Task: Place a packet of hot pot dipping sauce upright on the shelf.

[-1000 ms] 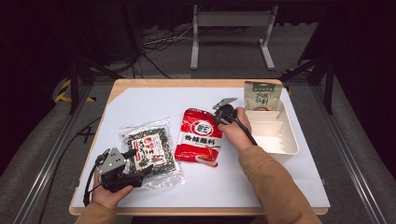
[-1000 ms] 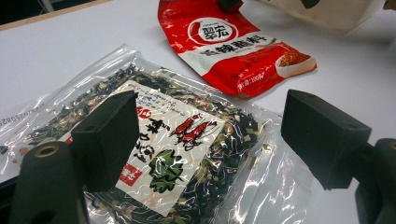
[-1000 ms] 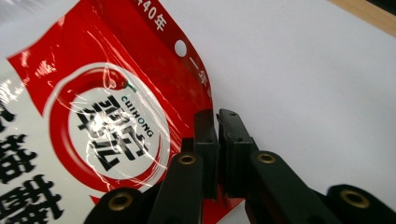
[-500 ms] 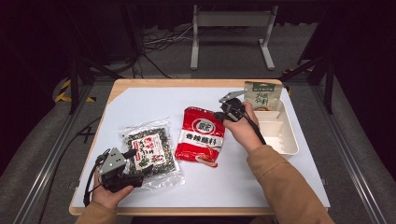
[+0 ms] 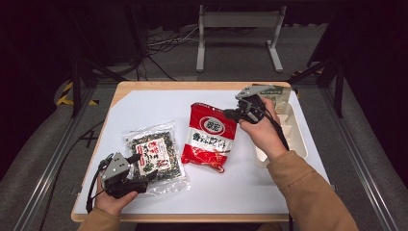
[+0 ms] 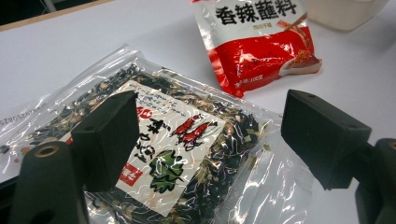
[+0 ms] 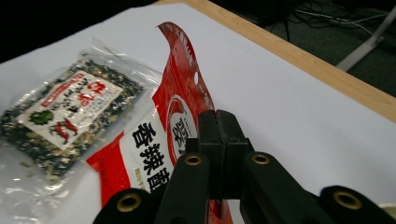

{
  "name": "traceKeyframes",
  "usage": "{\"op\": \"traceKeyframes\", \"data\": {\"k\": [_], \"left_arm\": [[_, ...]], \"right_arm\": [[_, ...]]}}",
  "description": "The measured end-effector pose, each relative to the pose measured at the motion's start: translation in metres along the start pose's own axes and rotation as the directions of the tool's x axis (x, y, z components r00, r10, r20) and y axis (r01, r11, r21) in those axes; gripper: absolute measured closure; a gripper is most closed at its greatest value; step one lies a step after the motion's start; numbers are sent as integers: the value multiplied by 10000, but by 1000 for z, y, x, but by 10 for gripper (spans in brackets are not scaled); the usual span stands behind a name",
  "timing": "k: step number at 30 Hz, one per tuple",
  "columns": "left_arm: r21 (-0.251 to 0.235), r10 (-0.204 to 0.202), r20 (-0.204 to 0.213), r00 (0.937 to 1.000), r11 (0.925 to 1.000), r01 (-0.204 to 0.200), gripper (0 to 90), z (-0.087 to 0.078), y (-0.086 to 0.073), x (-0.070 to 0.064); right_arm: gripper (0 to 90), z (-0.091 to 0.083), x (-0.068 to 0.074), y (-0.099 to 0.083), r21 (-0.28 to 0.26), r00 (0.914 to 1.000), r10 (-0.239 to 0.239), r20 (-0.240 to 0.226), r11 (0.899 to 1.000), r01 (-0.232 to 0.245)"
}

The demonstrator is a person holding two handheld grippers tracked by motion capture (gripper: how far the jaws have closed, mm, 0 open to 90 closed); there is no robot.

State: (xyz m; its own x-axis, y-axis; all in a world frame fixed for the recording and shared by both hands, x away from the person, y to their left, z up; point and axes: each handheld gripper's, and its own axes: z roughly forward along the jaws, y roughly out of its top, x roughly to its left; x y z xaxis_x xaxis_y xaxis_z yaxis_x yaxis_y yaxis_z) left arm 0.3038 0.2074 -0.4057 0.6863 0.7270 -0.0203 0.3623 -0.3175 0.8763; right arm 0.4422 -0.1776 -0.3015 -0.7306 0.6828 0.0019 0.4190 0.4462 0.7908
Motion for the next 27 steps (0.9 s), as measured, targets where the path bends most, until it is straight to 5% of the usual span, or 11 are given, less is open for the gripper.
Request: {"op": "traceKeyframes", "data": {"k": [10,18,27], "left_arm": [[-35,10,77,10000,10000,-10,209,0,1,0],[-36,6,142,9999,10000,-5,223,1,2,0],[-60,6,288,9996,10000,-4,229,4,5,-2]], "right_arm": [[900,-36,31,15,-510,9945,-828,-641,9955,796],[900,-59,61,18,-726,9806,-1711,-956,9837,1645],[900,-72,76,20,-827,9691,-2180,-1154,9743,2093]]}}
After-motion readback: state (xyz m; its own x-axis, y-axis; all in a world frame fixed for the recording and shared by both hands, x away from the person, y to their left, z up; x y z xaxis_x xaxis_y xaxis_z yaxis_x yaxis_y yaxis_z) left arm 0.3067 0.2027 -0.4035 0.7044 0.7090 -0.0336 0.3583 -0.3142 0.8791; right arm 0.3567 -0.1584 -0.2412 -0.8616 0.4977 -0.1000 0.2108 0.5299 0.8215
